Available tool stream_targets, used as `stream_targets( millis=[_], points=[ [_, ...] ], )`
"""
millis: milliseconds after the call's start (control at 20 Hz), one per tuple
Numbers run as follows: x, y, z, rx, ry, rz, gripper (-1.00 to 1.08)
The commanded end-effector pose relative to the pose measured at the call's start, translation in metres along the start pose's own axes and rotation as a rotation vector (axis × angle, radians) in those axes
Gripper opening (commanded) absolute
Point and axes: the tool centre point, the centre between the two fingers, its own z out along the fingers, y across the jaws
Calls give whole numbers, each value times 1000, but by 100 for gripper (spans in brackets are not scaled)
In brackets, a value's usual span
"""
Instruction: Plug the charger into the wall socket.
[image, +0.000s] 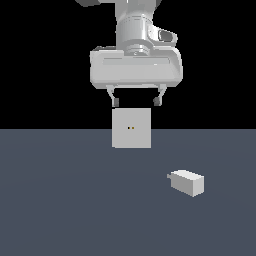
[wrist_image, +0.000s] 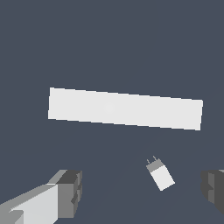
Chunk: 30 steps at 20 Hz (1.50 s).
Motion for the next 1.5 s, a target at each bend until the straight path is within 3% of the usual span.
stream_targets(
  millis=[0, 550, 1450],
  points=[
    [0, 0, 0, 0, 0, 0, 100],
    [-12, 6, 10, 6, 27, -60, 100],
    [-56, 41, 57, 34, 141, -315, 100]
  ],
)
